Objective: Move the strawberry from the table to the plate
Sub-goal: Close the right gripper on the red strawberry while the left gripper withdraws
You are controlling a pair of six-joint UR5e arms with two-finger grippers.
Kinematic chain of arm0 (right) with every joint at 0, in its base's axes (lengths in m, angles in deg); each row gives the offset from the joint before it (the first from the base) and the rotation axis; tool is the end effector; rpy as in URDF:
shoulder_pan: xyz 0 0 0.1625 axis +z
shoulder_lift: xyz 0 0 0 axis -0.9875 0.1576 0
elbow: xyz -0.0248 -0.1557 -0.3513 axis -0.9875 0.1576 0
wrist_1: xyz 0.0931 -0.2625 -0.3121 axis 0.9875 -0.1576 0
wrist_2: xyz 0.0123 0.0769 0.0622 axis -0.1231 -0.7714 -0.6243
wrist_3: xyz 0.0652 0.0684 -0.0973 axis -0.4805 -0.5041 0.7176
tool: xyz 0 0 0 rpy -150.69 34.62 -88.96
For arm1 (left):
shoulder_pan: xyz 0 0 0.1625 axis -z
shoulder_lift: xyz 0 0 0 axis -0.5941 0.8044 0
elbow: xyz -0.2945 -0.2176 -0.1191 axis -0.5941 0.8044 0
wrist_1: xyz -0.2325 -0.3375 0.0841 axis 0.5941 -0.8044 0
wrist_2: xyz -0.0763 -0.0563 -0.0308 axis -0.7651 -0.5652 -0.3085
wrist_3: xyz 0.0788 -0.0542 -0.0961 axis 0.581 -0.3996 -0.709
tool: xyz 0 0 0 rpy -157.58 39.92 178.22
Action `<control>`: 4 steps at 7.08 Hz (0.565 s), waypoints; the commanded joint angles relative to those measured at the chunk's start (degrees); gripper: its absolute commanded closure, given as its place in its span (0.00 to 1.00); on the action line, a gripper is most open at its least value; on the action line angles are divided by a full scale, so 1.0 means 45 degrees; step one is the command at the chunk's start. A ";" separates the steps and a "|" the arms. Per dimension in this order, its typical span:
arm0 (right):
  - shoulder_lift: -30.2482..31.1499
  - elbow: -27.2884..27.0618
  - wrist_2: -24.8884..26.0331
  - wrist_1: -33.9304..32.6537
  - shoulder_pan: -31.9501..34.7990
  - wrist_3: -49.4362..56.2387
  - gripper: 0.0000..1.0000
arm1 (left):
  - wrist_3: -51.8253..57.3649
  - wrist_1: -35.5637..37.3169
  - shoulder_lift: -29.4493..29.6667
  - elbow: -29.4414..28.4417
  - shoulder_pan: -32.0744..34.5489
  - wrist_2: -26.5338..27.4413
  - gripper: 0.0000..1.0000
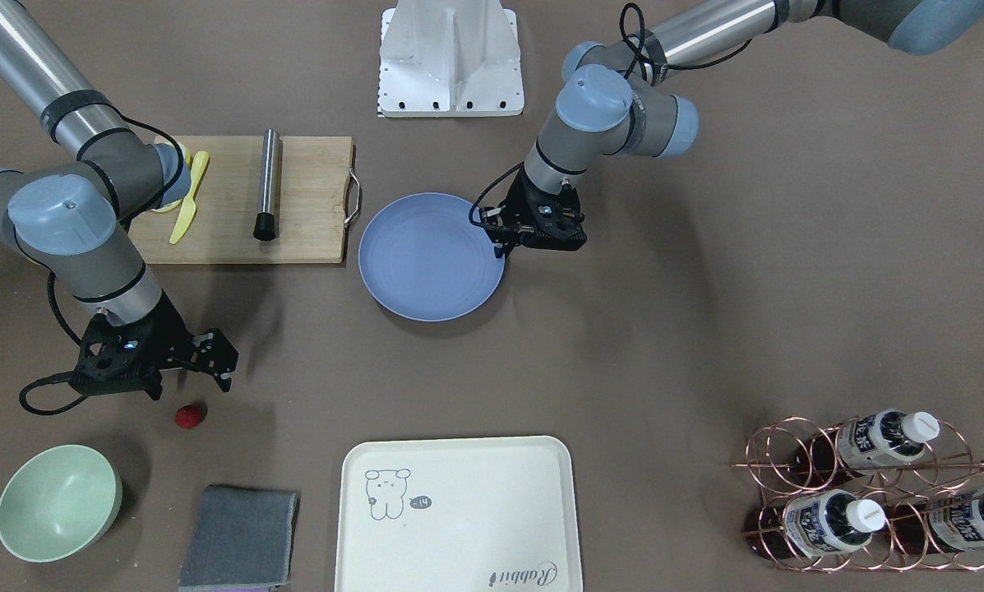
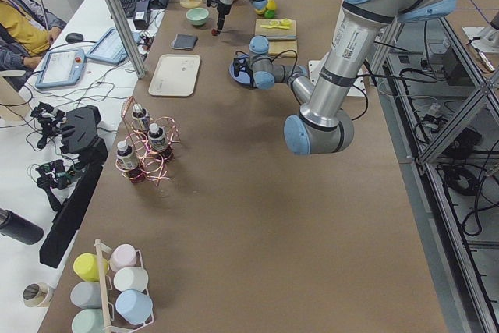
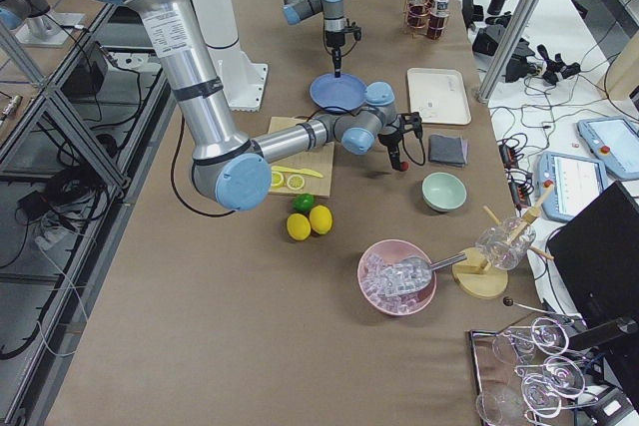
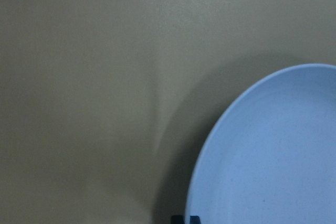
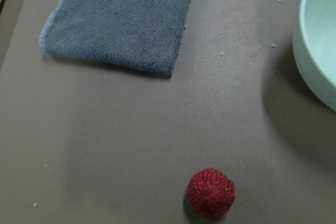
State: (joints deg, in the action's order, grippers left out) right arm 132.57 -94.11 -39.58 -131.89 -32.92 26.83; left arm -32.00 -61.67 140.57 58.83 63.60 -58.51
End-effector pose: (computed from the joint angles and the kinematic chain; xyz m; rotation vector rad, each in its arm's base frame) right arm -0.3982 -0.5850 0.4362 0.3601 -0.8011 0.0781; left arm 0.5849 -0.4061 0.2489 0.0766 1.1211 -0.1449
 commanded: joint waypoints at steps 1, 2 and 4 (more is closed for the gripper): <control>-0.0317 0.0613 0.0577 0.0017 -0.0025 0.0346 0.08 | 0.0001 -0.0001 0.0012 0.0007 0.0002 0.0000 0.26; -0.0414 0.0732 0.0577 0.0037 -0.0025 0.0329 0.14 | 0.0001 -0.0001 -0.0007 0.0007 0.0002 0.0019 0.24; -0.0435 0.0753 0.0577 0.0037 -0.0025 0.0328 0.80 | 0.0001 0.0018 -0.0008 0.0007 0.0002 0.0156 0.24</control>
State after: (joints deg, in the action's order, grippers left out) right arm 130.71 -90.87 -37.02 -131.74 -33.02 28.28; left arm -32.00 -61.65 140.55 58.86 63.61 -58.02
